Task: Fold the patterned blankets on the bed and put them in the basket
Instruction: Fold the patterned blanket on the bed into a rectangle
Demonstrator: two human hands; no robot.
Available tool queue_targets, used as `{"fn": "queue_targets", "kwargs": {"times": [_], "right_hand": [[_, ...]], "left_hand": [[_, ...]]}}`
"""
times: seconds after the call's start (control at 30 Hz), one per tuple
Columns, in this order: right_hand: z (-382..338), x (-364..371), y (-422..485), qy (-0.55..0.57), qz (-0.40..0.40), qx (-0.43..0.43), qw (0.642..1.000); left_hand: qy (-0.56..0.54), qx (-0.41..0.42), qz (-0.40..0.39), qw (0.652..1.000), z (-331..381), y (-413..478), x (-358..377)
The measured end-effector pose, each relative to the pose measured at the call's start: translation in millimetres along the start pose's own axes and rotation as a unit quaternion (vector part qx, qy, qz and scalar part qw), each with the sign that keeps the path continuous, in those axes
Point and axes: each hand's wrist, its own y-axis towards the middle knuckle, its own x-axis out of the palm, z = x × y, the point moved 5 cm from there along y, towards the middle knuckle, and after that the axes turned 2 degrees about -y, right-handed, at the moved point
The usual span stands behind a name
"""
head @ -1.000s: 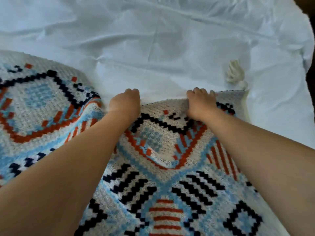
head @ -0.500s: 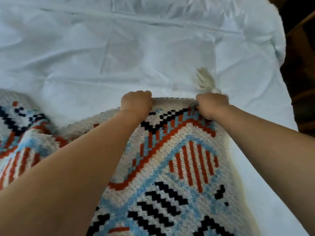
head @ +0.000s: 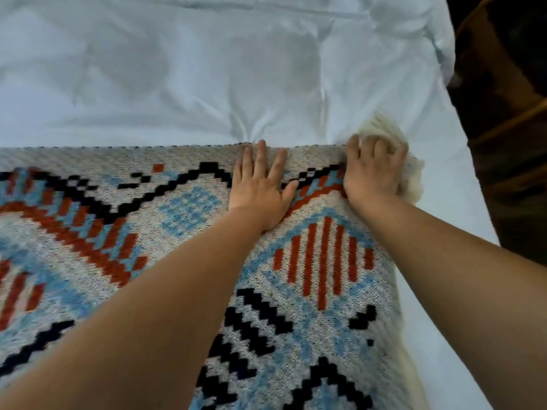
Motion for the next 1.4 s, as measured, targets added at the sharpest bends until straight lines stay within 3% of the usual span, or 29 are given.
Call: {"fn": "queue_targets", "kwargs": {"times": [0.23, 0.37, 0.5, 0.63, 0.7, 0.8, 0.87, 0.97, 1.17, 1.33, 1.4], "right_hand": [[13, 10, -67, 0.225, 0.065, -0.033, 0.972], [21, 24, -135, 0.289, 0.049, 0.037, 0.955], [24, 25, -203, 0.412, 0.037, 0.116, 0.903], [24, 30, -265, 0.522, -0.009, 0.146, 0.84], [26, 36, -281, 0.53, -0.046, 0.165, 0.83], [33, 45, -297, 0.501, -0.088, 0.161, 0.846], [48, 53, -306, 0.464, -0.075, 0.159, 0.868], [78, 68, -318, 0.417, -0.058, 0.201, 0.885], [80, 74, -349, 0.524, -0.073, 0.23, 0.817], [73, 81, -408, 0.62, -0.154, 0.161, 0.753], [63, 85, -424, 0.62, -0.209, 0.116, 0.747]], "left_hand": [[-0.015, -0.047, 0.012, 0.999, 23, -24, -6], [-0.086, 0.011, 0.051, 0.995, 77, -92, 8], [-0.139, 0.064, 0.061, 0.986, 121, -184, 34], [-0.178, 0.034, 0.078, 0.98, 137, -260, 47], [-0.17, 0.023, 0.066, 0.983, 143, -292, 54], [-0.128, 0.037, 0.004, 0.991, 162, -339, 69], [-0.083, 0.045, -0.049, 0.994, 177, -362, 80], [-0.083, 0.058, -0.065, 0.993, 198, -379, 91], [-0.084, 0.085, -0.117, 0.986, 216, -418, 103], [-0.023, 0.129, -0.127, 0.983, 225, -461, 113], [-0.031, 0.116, -0.143, 0.982, 227, -464, 121]]}}
